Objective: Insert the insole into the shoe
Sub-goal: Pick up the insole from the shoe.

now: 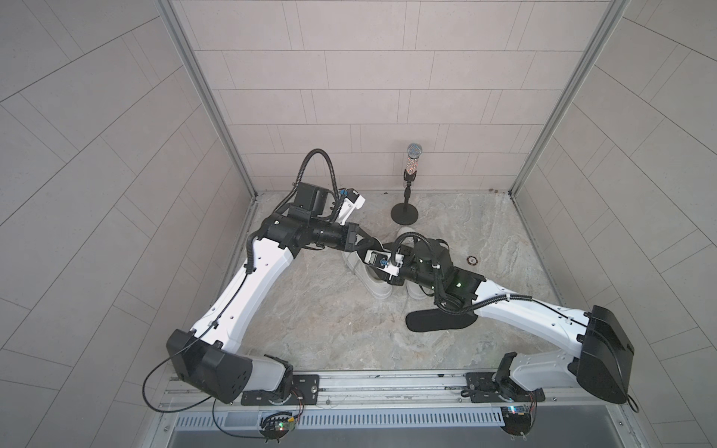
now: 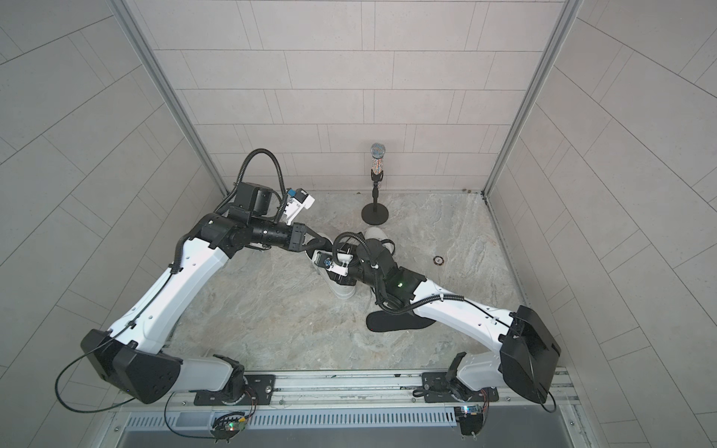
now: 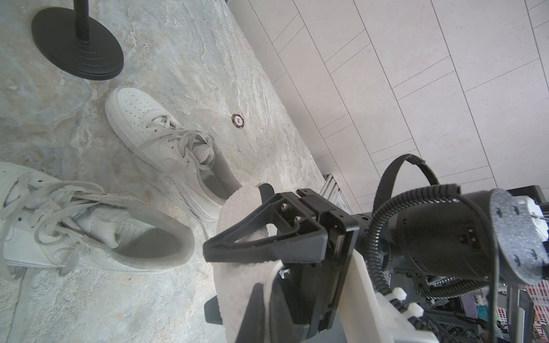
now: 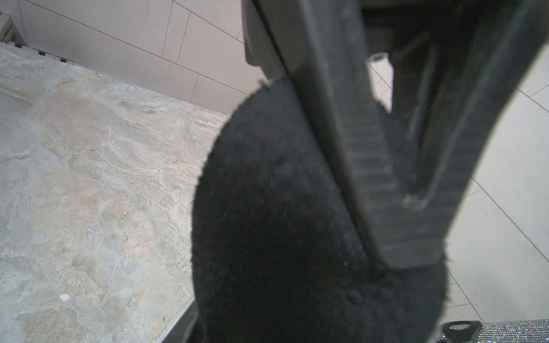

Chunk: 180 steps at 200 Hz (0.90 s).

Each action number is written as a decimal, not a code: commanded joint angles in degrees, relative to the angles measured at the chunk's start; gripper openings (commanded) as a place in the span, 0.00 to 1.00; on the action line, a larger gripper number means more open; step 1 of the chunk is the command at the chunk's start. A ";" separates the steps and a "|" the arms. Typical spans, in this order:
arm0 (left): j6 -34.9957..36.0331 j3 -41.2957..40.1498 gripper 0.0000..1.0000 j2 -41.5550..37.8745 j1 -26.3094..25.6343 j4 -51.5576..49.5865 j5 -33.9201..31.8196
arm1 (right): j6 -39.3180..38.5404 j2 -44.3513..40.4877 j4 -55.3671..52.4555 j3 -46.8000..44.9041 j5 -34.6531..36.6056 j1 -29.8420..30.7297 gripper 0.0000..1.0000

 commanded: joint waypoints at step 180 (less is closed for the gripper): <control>-5.56 0.11 0.00 0.75 4.84 5.14 -3.73 | 12.10 -0.83 -8.43 4.73 2.17 -2.95 0.45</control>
